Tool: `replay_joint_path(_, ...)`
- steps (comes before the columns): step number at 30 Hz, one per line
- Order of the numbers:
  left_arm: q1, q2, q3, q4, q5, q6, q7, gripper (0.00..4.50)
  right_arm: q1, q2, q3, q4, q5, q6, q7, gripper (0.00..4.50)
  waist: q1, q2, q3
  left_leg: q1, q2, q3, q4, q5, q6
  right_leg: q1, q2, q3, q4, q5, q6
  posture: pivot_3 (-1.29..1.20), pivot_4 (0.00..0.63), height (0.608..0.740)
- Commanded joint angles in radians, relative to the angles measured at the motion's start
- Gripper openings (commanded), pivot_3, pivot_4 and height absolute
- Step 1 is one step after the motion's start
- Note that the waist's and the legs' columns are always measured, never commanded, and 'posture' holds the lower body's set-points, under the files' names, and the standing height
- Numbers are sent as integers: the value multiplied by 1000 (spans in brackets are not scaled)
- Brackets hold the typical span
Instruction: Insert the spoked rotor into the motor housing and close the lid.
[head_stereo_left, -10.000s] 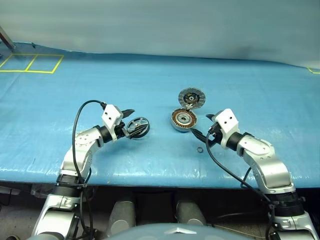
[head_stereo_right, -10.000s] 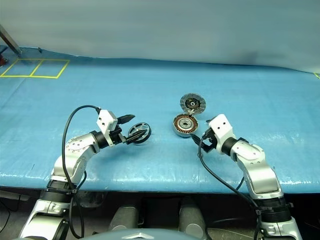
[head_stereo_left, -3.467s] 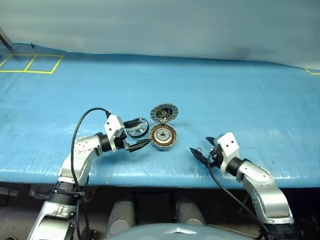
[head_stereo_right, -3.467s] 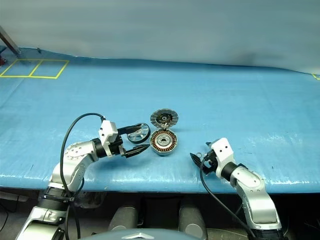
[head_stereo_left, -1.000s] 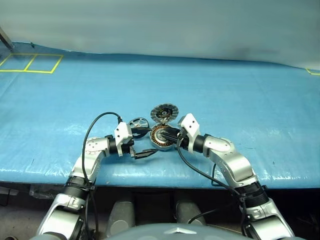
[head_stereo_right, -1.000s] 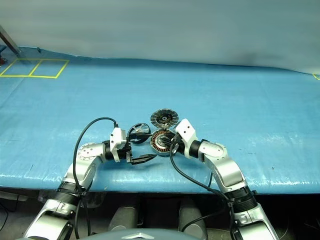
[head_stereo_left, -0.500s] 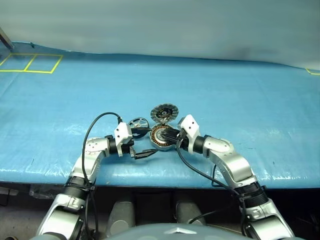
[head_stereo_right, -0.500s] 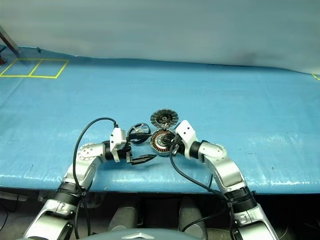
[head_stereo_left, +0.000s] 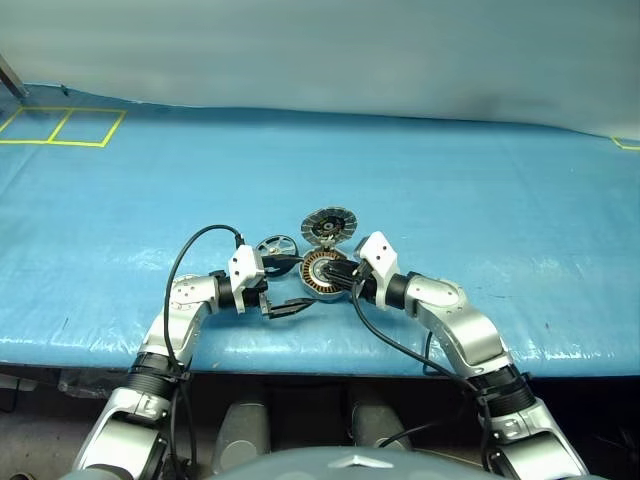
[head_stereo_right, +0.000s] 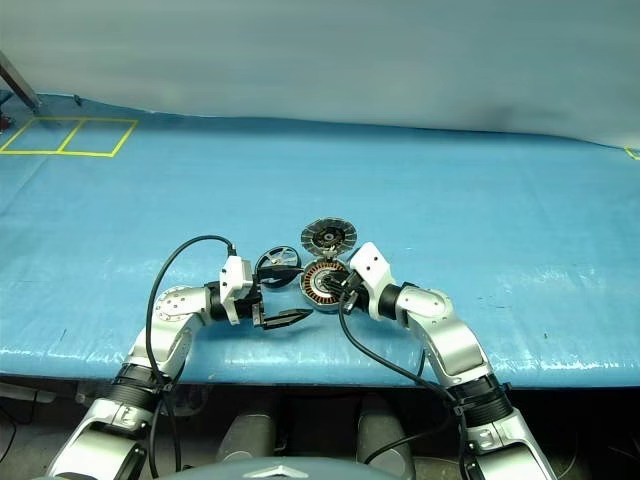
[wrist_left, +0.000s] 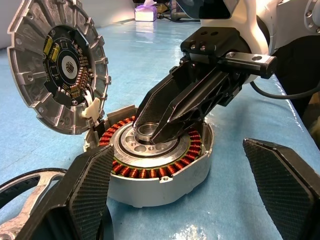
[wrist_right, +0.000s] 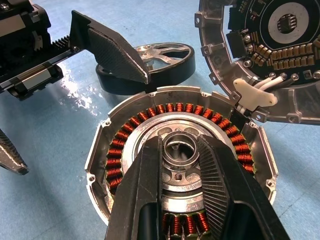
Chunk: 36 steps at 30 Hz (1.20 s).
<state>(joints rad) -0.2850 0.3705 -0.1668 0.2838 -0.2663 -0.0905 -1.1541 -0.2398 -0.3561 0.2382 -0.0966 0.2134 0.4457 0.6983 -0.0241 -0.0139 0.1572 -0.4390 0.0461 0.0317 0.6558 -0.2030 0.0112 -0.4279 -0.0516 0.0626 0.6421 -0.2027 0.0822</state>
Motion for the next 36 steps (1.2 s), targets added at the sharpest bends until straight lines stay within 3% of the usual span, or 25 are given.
replay_joint_path(1,-9,1,7,1,4,-20,3,4500,-6,6,-3,-18,-2,-16,0,693,0,0,0,0,0,0,0,0,0,0,0,0,0,0,0,0,150,740)
replay_joint_path(36,-12,2,7,11,24,-35,17,4500,-18,2,2,-9,-19,-7,13,693,0,0,0,0,0,0,0,0,0,0,0,0,0,0,0,0,150,740)
